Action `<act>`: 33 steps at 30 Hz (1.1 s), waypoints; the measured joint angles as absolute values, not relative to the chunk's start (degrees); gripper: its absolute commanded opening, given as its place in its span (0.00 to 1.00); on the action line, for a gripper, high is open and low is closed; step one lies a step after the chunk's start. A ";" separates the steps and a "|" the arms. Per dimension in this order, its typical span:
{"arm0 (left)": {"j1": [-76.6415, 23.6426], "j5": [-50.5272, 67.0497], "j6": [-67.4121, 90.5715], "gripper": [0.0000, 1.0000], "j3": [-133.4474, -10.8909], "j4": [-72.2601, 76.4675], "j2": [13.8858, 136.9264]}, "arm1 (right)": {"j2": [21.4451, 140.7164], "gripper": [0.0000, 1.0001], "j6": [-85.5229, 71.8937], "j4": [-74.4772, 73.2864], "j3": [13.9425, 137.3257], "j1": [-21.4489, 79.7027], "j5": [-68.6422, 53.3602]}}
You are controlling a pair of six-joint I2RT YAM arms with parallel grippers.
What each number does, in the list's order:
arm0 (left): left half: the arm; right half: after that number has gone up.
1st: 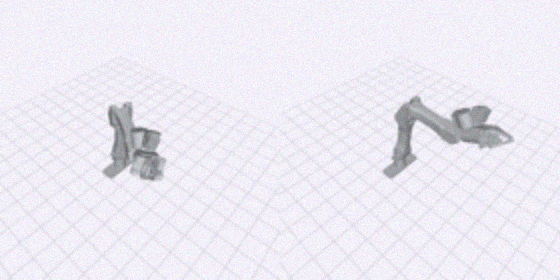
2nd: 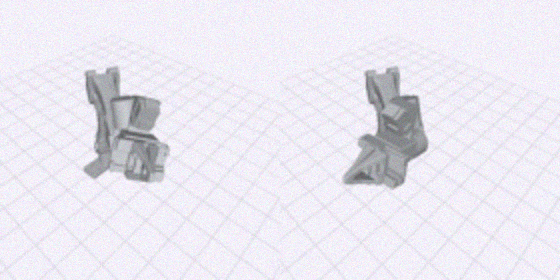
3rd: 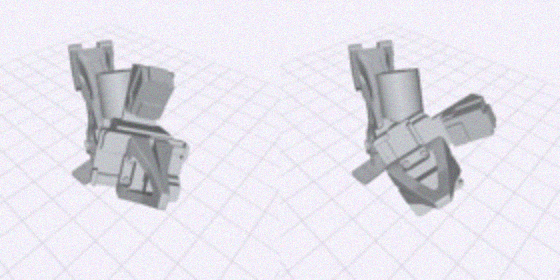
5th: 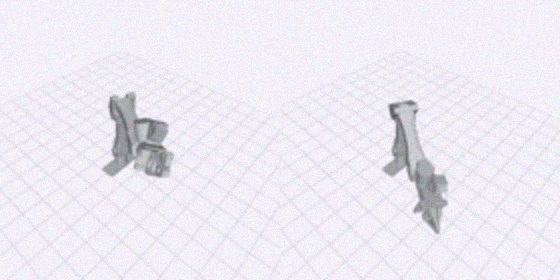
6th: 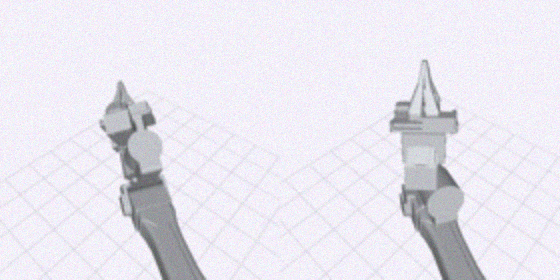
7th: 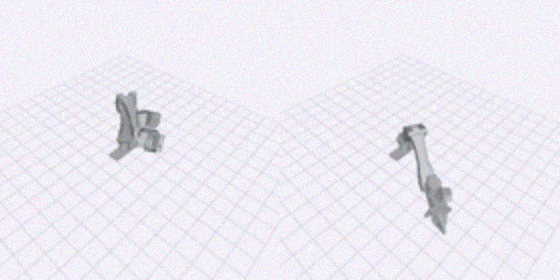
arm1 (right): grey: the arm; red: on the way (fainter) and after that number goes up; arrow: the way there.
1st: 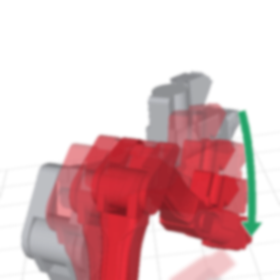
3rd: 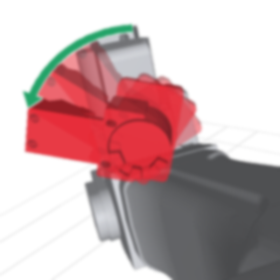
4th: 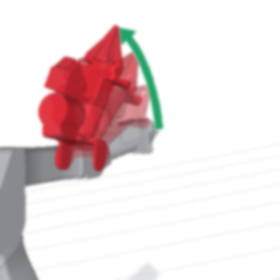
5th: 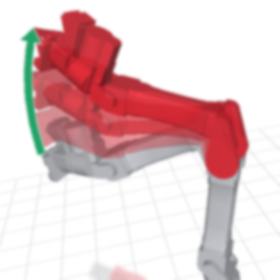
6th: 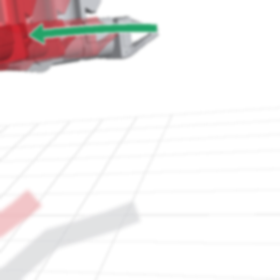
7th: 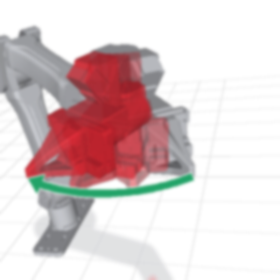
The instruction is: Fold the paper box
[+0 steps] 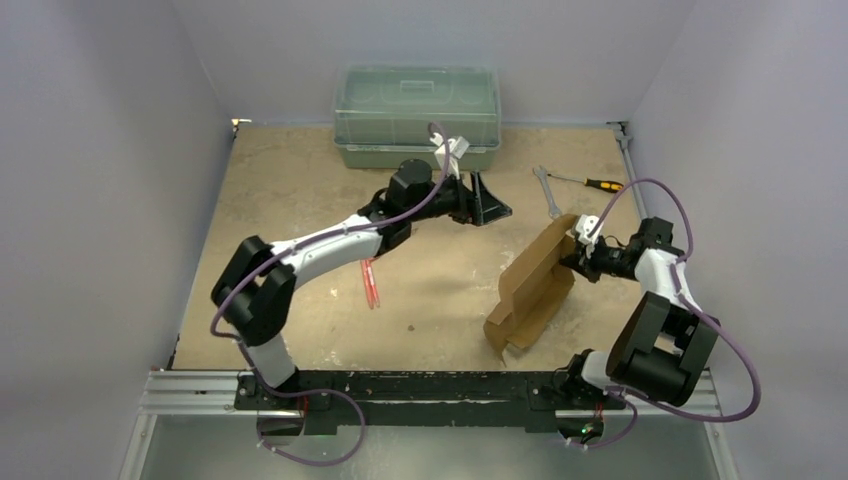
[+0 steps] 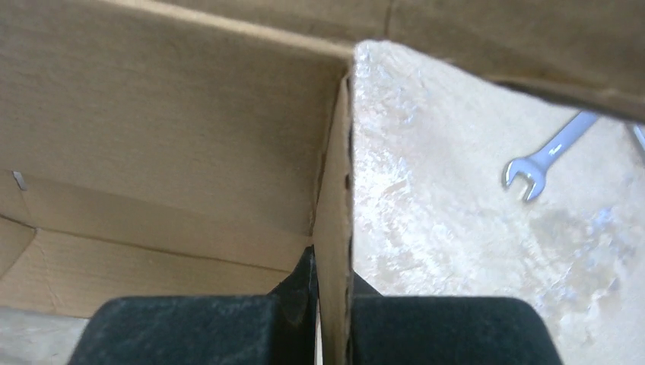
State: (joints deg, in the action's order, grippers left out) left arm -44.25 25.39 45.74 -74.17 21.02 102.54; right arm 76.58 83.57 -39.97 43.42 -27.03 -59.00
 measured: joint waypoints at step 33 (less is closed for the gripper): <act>-50.81 14.09 44.07 0.58 -52.95 34.85 110.28 | 73.89 0.27 50.65 -26.17 43.03 -10.85 -38.48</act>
